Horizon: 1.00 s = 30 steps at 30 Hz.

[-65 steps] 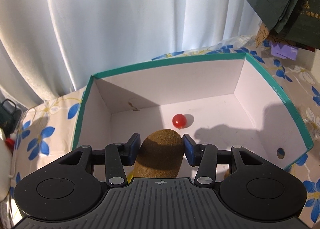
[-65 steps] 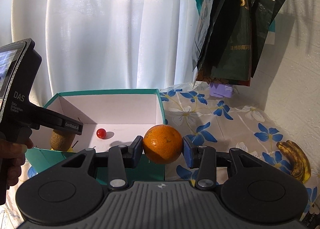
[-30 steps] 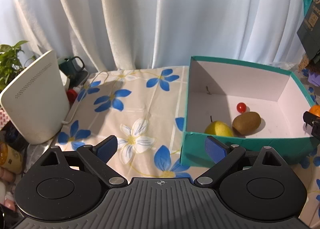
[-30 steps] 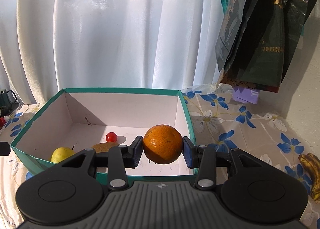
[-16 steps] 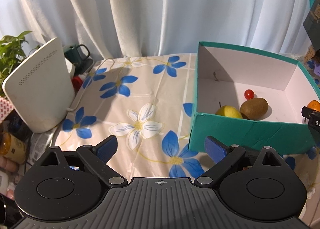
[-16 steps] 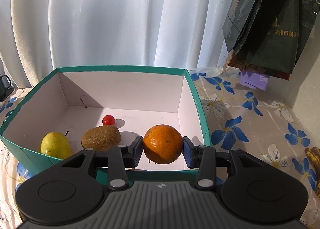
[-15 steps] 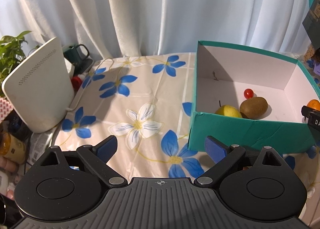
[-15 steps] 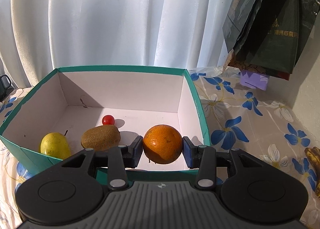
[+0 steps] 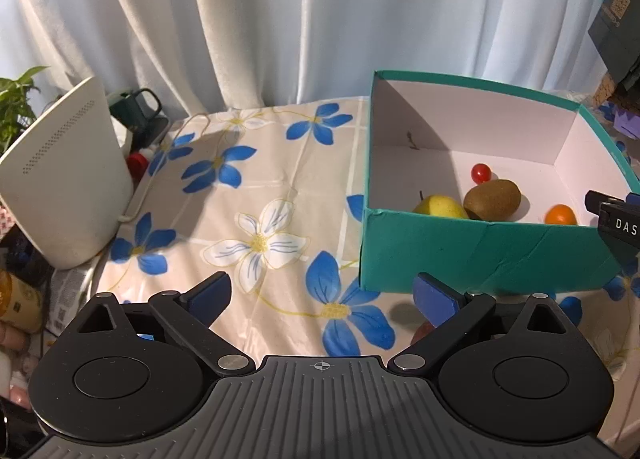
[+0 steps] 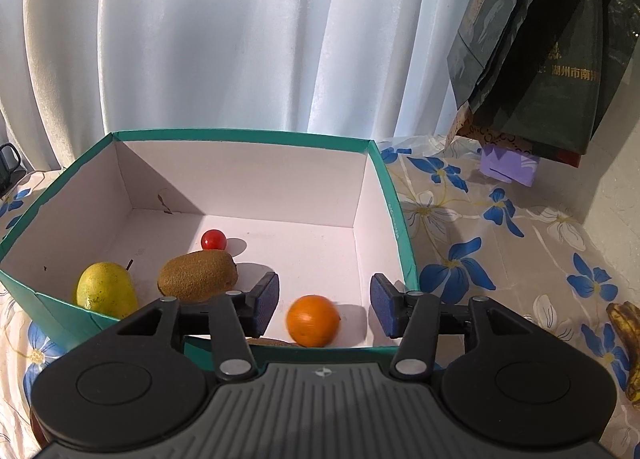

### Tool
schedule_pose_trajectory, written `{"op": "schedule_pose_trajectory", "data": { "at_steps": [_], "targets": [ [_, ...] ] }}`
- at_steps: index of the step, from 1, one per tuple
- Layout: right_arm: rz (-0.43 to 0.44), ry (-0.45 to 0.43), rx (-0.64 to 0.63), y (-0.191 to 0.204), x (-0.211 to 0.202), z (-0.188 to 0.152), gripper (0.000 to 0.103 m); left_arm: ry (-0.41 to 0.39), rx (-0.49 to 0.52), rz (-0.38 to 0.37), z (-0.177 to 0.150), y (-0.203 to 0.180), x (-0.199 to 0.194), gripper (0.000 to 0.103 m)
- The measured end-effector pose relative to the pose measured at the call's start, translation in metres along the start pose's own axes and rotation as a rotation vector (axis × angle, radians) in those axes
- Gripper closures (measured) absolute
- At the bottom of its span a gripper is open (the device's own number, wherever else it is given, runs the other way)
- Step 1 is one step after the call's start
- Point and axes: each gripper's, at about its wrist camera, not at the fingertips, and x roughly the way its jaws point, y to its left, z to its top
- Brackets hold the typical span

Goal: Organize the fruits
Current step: 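Move the left gripper toward the red apple beside the box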

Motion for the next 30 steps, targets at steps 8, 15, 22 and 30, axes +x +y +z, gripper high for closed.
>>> {"op": "schedule_pose_trajectory", "data": {
  "at_steps": [8, 15, 22, 30],
  "targets": [
    [0.028, -0.106, 0.057, -0.010, -0.038, -0.005, 0.014, 0.010, 0.039, -0.151, -0.018, -0.008, -0.003, 0.001],
    [0.042, -0.135, 0.152, -0.030, -0.079, -0.036, 0.013, 0.064, 0.053, -0.270, -0.029, -0.023, 0.009, 0.001],
    [0.012, -0.114, 0.177, -0.038, -0.090, -0.052, 0.013, 0.140, 0.080, -0.305, -0.028, -0.046, 0.026, 0.001],
    [-0.009, -0.099, 0.189, -0.046, -0.093, -0.060, 0.013, 0.195, 0.055, -0.287, -0.025, -0.050, 0.045, 0.001]
  ]
}}
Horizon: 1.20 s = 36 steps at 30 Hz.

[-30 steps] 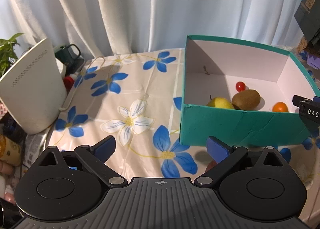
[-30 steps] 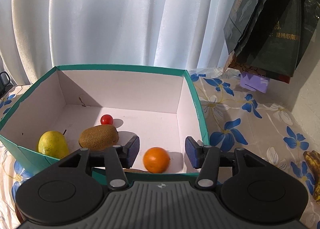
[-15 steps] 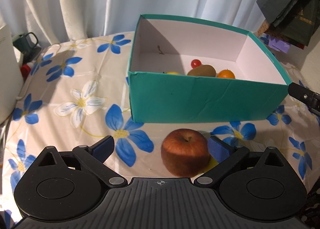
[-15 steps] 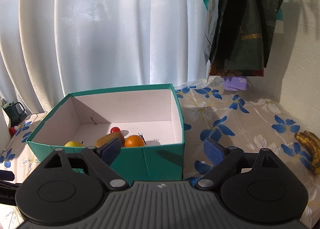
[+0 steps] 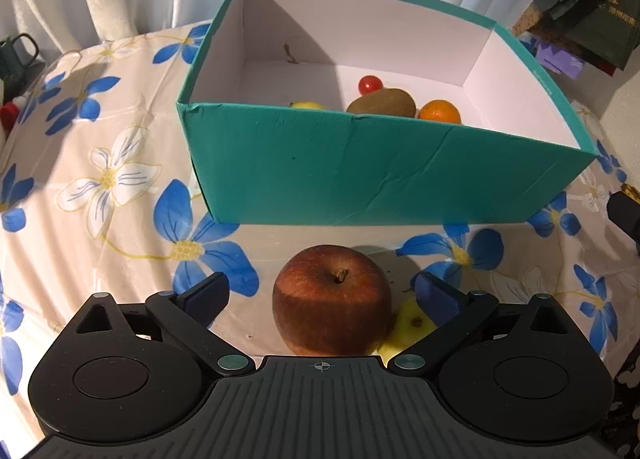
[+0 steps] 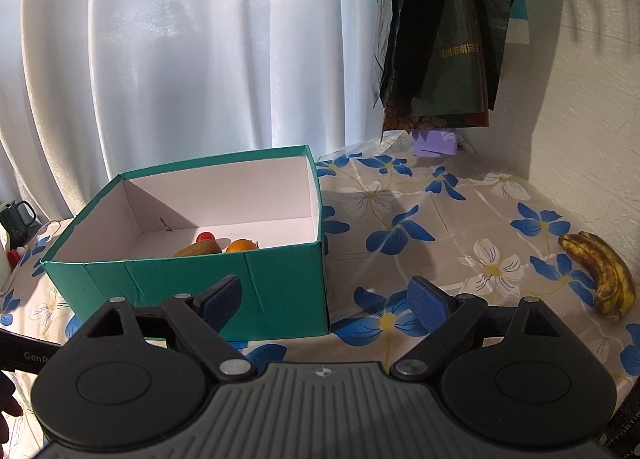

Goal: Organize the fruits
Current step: 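Move the left gripper toward the red apple beside the box, then close the left gripper around the red apple, then lift the red apple with left while right grasps the large yellow pear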

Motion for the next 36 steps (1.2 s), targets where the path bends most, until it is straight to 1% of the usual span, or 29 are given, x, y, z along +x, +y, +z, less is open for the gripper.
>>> {"op": "schedule_pose_trajectory", "data": {
  "at_steps": [2, 3, 7, 9, 13, 16, 17, 22, 26, 30, 33, 36],
  "targets": [
    [-0.002, 0.006, 0.006, -0.002, 0.001, 0.000, 0.013, 0.011, -0.002, 0.010, 0.002, 0.001, 0.004, 0.004],
    [-0.001, 0.009, 0.006, -0.002, 0.002, 0.000, 0.013, 0.020, -0.002, 0.011, 0.002, 0.001, 0.006, 0.010],
    [-0.007, 0.013, 0.001, -0.002, 0.005, 0.000, 0.013, 0.080, -0.011, -0.015, 0.003, 0.001, 0.018, 0.015],
    [-0.007, 0.017, 0.004, -0.002, 0.007, 0.001, 0.013, 0.101, -0.003, -0.011, 0.002, 0.000, 0.024, 0.017],
    [-0.008, 0.016, 0.000, -0.001, 0.010, 0.003, 0.013, 0.095, 0.003, -0.008, 0.002, -0.001, 0.028, 0.020],
    [-0.007, 0.019, -0.002, 0.000, 0.011, 0.003, 0.013, 0.080, 0.030, 0.003, 0.002, -0.005, 0.028, 0.030],
    [-0.006, 0.022, -0.002, 0.000, 0.012, 0.004, 0.013, 0.077, 0.035, 0.011, 0.003, -0.007, 0.028, 0.031],
    [0.001, 0.030, -0.023, 0.005, 0.012, 0.003, 0.013, 0.083, 0.033, 0.005, 0.003, -0.003, 0.024, 0.031],
    [0.003, 0.033, -0.049, 0.010, 0.008, 0.003, 0.013, 0.004, 0.032, -0.015, 0.002, 0.001, -0.008, 0.031],
    [0.047, 0.079, -0.101, 0.023, 0.006, -0.004, 0.015, -0.080, 0.025, -0.004, 0.006, 0.007, -0.037, 0.031],
    [0.094, 0.127, -0.154, 0.040, 0.004, -0.014, 0.018, -0.097, 0.011, 0.012, 0.008, 0.012, -0.044, 0.031],
    [0.154, 0.174, -0.206, 0.057, 0.004, -0.022, 0.021, -0.098, -0.002, 0.006, 0.005, 0.019, -0.049, 0.031]
  ]
}}
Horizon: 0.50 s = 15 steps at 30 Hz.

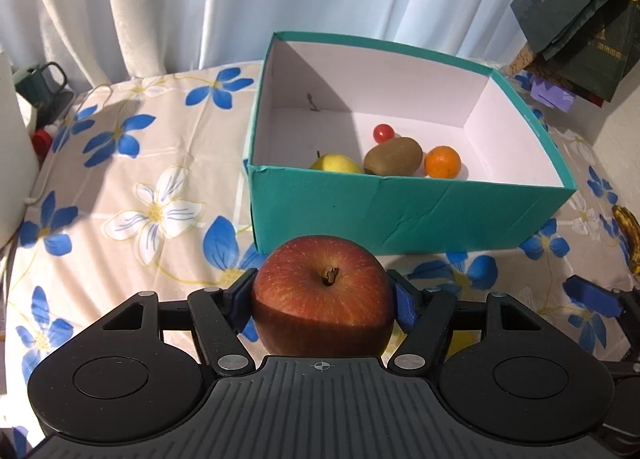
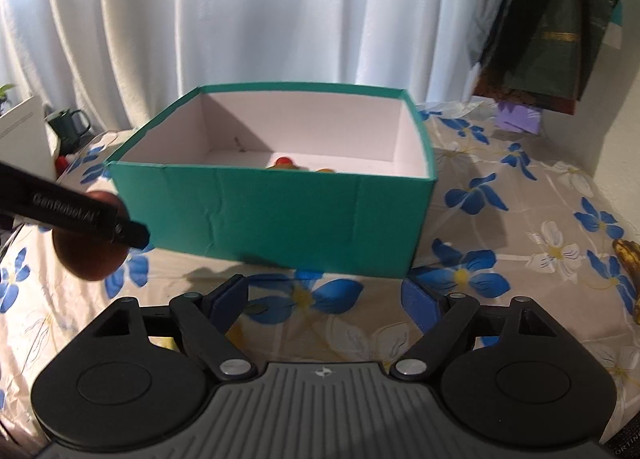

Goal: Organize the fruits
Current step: 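Lift the red apple with left while right grasps the large yellow pear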

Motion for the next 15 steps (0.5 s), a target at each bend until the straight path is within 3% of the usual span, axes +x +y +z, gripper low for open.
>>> {"op": "schedule_pose_trajectory", "data": {
  "at_steps": [6, 15],
  "targets": [
    [0.104, 0.083, -0.065, 0.029, 0.015, -0.005, 0.029, 0.007, -0.017, -0.004, -0.009, 0.009, -0.005, 0.031],
    [0.166, 0.132, -0.114, 0.057, 0.036, -0.003, 0.031, 0.008, -0.037, 0.013, -0.014, 0.022, -0.009, 0.031]
  ]
}}
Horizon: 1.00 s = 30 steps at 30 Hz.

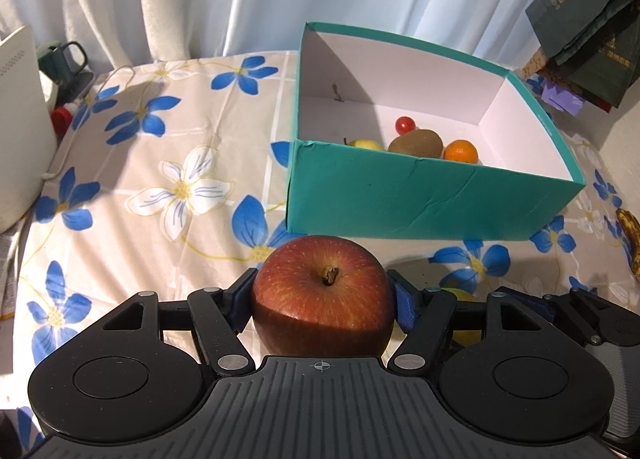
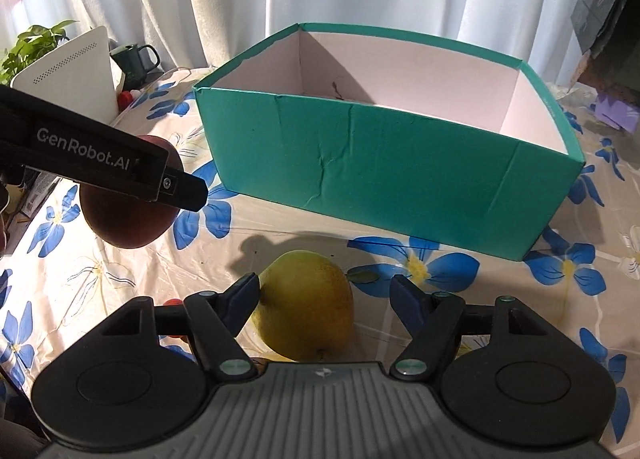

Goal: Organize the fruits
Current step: 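Lift the red apple with left while right grasps the large yellow pear, then lower the red apple into the box and open left while right holds the pear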

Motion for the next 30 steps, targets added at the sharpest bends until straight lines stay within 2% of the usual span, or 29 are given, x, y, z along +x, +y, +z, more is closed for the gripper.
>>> {"op": "schedule_pose_trajectory", "data": {
  "at_steps": [6, 9, 17, 22, 26, 30],
  "targets": [
    [0.016, 0.025, -0.016, 0.007, 0.010, 0.002, 0.035, 0.004, -0.009, 0.006, 0.000, 0.005, 0.002, 0.031],
    [0.029, 0.046, -0.027, 0.009, 0.016, 0.003, 0.042, 0.009, -0.013, 0.003, 0.001, 0.007, 0.004, 0.031],
    [-0.006, 0.090, -0.061, 0.016, 0.034, 0.000, 0.040, 0.019, -0.001, -0.001, 0.002, 0.005, 0.008, 0.031],
    [-0.014, 0.080, -0.054, 0.013, 0.033, -0.005, 0.041, 0.007, 0.027, 0.006, 0.008, -0.002, 0.003, 0.031],
    [-0.046, 0.014, 0.004, -0.001, 0.015, -0.004, 0.041, -0.026, 0.048, 0.002, 0.025, -0.011, -0.006, 0.031],
    [-0.101, -0.081, 0.063, -0.018, -0.014, 0.004, 0.041, -0.097, 0.097, 0.019, 0.049, -0.029, -0.014, 0.031]
  ]
}}
